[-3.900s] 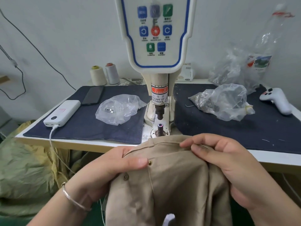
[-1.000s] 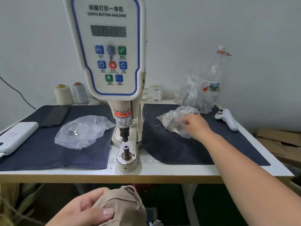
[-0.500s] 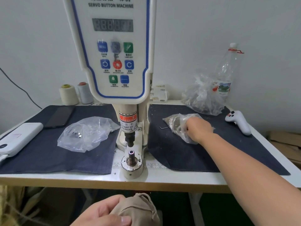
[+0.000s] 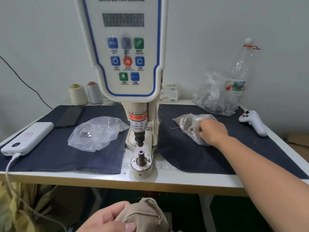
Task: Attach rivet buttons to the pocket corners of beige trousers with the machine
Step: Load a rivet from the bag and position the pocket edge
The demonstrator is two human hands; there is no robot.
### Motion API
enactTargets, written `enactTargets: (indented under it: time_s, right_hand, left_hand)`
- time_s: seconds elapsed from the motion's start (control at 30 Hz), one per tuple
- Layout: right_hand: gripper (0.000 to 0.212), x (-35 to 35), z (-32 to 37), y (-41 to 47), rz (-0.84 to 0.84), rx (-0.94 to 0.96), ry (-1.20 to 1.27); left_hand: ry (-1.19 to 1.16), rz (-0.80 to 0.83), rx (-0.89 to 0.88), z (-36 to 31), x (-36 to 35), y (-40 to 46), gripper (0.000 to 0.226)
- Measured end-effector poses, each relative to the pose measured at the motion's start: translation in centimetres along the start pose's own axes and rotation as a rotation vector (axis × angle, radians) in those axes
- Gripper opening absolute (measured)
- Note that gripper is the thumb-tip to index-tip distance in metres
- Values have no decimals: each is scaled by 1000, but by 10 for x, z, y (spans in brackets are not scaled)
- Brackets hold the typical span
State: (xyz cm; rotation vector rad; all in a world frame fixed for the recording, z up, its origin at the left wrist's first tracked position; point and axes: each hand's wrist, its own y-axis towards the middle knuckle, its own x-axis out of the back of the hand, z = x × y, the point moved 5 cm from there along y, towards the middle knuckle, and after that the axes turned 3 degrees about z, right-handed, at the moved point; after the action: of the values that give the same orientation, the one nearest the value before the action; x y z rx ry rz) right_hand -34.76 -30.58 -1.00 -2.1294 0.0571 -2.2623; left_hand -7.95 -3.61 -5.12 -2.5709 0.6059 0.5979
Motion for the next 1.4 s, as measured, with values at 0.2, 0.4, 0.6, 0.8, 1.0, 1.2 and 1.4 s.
enactTargets:
  time_s: [0.2,0.4,0.6,0.8,1.0,1.2,1.4]
  right_hand:
    - [18,6,-6,-10,-26,75,33]
    - [18,12,2,-16,54,118,111]
    - [20,41,-26,-24,-168,101,329]
    - [4,46,-45,-39,-339,84,471]
    - [2,38,-46,-76,-817,187,293]
    - [18,25,-75,-117,-925,-14,869]
    - [11,33,48,-223,-633,481,1315]
  left_hand:
    - [-37,-131,7,8,20,-9,90]
    - [-6,-145,12,8,17,-12,91]
    - [-35,-35,2,5,8,-10,62]
    - [82,-112,-26,1,2,-1,63]
    - [96,-153,-42,-2,-2,-3,45]
    - [175,-346,-212,-7,-7,-12,54]
    - [345,-243,-312,-27,-39,-11,17]
